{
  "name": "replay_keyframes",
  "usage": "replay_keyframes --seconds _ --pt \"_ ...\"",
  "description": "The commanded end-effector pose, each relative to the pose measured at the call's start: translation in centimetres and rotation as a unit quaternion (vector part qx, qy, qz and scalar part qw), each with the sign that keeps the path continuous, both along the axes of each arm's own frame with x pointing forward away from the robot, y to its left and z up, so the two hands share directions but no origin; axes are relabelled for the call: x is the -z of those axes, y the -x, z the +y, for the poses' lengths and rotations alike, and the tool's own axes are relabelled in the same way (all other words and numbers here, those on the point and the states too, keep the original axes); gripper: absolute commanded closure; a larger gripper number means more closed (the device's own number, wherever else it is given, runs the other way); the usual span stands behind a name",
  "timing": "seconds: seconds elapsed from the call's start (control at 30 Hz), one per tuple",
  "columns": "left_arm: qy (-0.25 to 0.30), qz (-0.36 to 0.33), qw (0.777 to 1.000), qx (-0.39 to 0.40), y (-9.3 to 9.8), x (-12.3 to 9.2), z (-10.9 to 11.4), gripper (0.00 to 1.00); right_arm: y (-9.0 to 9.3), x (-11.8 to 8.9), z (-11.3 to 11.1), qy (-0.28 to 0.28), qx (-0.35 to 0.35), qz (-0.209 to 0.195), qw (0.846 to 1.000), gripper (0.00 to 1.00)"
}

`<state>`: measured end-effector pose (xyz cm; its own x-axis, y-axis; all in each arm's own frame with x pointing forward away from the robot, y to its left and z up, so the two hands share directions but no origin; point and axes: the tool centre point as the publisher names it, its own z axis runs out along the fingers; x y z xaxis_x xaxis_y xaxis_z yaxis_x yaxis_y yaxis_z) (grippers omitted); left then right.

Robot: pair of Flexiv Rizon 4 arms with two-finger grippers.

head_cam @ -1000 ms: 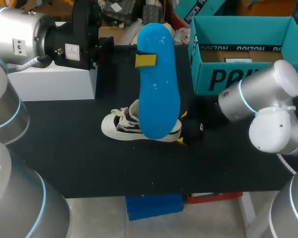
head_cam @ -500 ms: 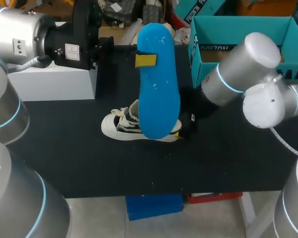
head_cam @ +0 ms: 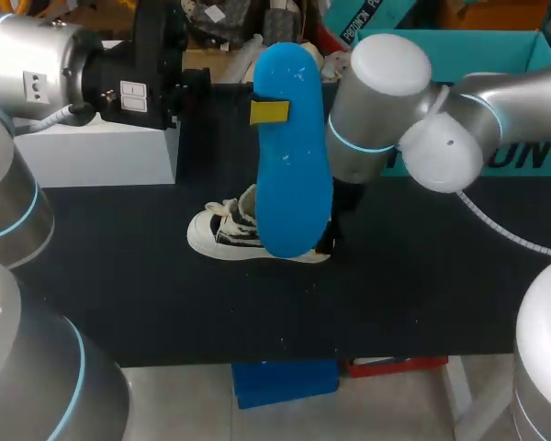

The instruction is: Take the shoe out of the shoebox, open the shoe tongue, remove and reinsert the insole, then place the shoe into the shoebox

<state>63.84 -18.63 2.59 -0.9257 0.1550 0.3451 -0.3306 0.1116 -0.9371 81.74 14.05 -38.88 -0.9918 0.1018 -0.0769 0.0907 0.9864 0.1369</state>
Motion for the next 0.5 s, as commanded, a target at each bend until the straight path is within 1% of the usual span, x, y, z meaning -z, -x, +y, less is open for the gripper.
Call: replay_keyframes --seconds 0.03,0.1,0.33,0.4,0.43,0.5 --pt "-0.001 0.0 1.0 0.0 0.06 0.08 -0.02 1.0 -0.17 0.0 0.61 0.301 0.023 0.033 0.953 0.0" --pt "-0.001 0.0 1.0 0.0 0.06 0.08 -0.02 1.0 -0.17 0.03 0.66 0.299 0.023 0.034 0.953 0.0" --pt "-0.001 0.0 1.0 0.0 0.06 0.08 -0.02 1.0 -0.09 0.32 0.68 0.257 0.028 0.038 0.965 0.0" --pt "-0.001 0.0 1.0 0.0 0.06 0.08 -0.02 1.0 -0.07 0.35 0.65 0.252 0.029 0.037 0.967 0.0" --pt "-0.001 0.0 1.0 0.0 0.06 0.08 -0.02 1.0 -0.06 0.44 0.61 0.234 0.031 0.037 0.971 0.0" --pt "-0.001 0.0 1.0 0.0 0.06 0.08 -0.02 1.0 -0.1 0.39 0.56 0.225 0.032 0.035 0.973 0.0"
